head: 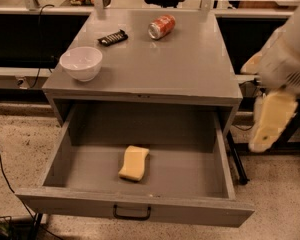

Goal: Pick sponge from top drawer and place on counter

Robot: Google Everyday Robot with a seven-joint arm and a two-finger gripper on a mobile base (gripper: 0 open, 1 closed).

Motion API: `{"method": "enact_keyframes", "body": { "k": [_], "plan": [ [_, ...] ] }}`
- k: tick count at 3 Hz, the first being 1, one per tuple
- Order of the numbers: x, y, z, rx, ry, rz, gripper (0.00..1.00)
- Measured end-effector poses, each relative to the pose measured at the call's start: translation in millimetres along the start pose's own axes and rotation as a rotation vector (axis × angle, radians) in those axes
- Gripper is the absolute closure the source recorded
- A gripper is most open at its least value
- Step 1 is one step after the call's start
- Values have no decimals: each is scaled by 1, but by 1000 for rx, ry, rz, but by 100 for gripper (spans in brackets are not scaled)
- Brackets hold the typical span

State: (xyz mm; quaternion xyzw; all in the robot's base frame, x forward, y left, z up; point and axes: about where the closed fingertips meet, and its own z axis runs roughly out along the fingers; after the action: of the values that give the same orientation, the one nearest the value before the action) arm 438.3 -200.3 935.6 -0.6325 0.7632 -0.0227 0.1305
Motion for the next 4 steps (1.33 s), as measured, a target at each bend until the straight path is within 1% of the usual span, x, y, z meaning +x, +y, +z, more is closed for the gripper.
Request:
{"method": "enact_keyframes", "body": {
  "k": [1, 2, 3, 4],
  "plan": [
    [-16, 26, 75, -86, 14, -160, 0],
    [-10, 48, 103, -138, 35, -193, 0],
    [-12, 48, 103, -136, 38, -206, 0],
    [-49, 46, 117, -97, 58, -400, 0]
  ]
}}
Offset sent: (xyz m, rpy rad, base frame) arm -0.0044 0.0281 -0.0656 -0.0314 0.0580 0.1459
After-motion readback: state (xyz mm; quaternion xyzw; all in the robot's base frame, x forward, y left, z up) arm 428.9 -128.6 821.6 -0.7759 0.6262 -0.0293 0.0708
